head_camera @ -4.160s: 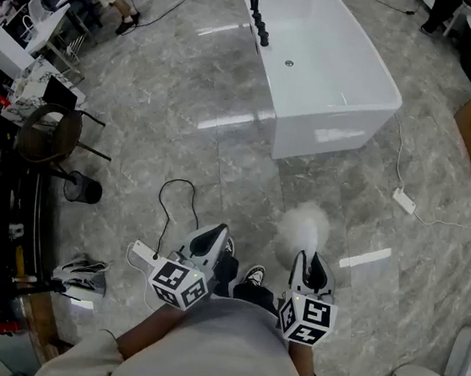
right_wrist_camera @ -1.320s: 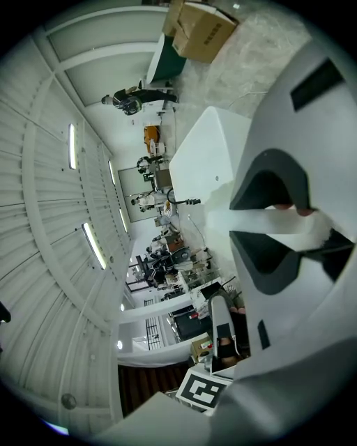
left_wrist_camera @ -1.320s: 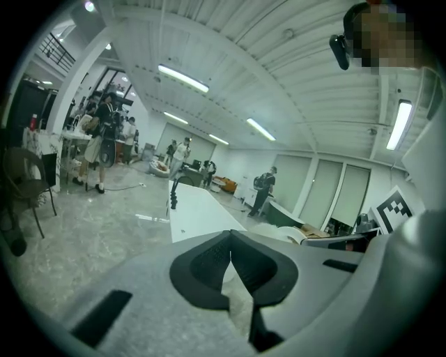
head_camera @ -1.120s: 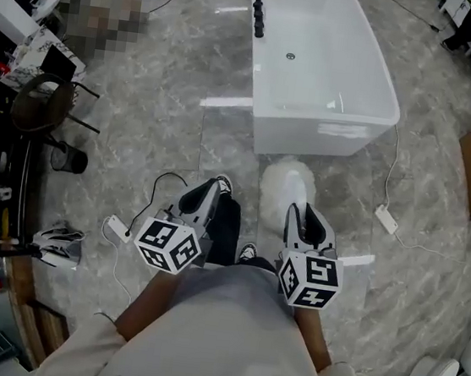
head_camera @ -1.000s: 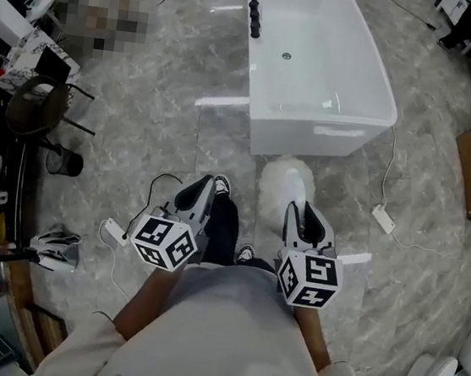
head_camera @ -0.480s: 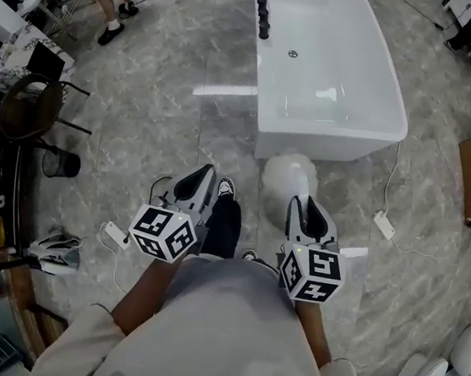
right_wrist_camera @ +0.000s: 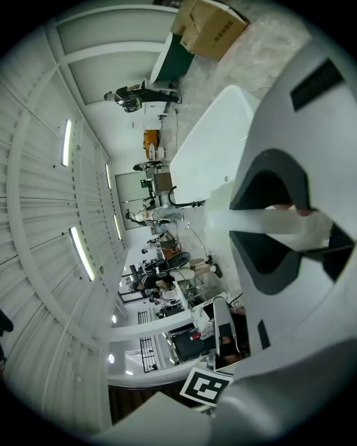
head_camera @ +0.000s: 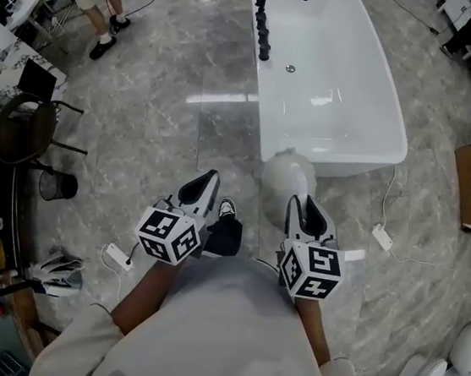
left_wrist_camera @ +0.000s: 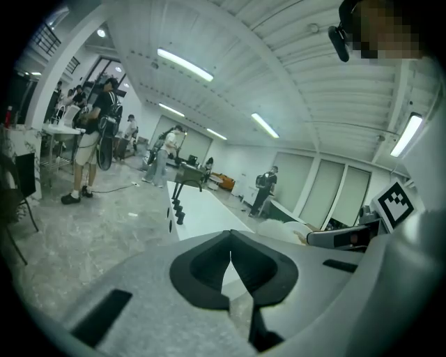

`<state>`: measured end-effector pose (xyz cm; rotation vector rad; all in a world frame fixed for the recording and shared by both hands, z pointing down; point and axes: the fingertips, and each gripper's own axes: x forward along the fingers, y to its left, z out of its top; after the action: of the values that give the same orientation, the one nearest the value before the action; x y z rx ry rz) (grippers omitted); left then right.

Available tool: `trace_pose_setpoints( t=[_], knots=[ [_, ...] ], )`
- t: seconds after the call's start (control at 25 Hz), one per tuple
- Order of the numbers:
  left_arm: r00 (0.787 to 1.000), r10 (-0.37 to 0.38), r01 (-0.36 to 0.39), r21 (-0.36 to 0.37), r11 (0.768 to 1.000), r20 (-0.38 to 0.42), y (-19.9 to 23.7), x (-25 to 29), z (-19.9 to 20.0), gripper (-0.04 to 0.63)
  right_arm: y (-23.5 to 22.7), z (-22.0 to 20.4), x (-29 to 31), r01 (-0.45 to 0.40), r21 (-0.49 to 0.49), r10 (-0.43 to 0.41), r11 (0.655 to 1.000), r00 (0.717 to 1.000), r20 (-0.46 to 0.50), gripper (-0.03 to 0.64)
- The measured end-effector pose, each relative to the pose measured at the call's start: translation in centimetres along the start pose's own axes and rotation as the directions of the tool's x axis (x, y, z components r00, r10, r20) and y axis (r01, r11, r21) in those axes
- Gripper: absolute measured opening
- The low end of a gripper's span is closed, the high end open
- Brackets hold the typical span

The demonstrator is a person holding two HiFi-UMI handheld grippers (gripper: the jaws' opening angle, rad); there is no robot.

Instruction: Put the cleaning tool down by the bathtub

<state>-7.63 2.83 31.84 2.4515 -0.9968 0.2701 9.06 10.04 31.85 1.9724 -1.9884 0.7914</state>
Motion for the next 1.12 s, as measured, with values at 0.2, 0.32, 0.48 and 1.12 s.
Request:
trace_pose_setpoints(
  t=[0.2, 0.32, 0.48, 1.12],
  knots=[
    [1.000, -0.013, 0.013, 0.000, 1.000, 0.002, 2.7, 2.2, 2.3, 0.009, 0.4, 2.6, 3.3, 0.015, -0.004, -0.015, 1.000, 1.000, 0.000, 0.084],
    [1.000, -0.018, 0.018, -0.003, 1.000, 0.005, 4.2, 3.2, 3.5, 0.009, 0.7, 4.0, 5.0, 0.021, -0.009, -0.021, 1.000, 1.000, 0.000, 0.084],
    [1.000, -0.022, 0.022, -0.012, 1.000, 0.014, 5.9, 4.4, 4.6, 0.009, 0.9, 5.4, 7.2, 0.025, -0.021, -0.025, 0.999, 1.000, -0.001, 0.084],
    [0.999, -0.043, 0.044, -0.064, 0.997, 0.017, 11.3, 5.7, 6.2, 0.009, 3.4, 8.2, 12.7, 0.015, -0.047, -0.015, 0.999, 1.000, -0.009, 0.084]
  ],
)
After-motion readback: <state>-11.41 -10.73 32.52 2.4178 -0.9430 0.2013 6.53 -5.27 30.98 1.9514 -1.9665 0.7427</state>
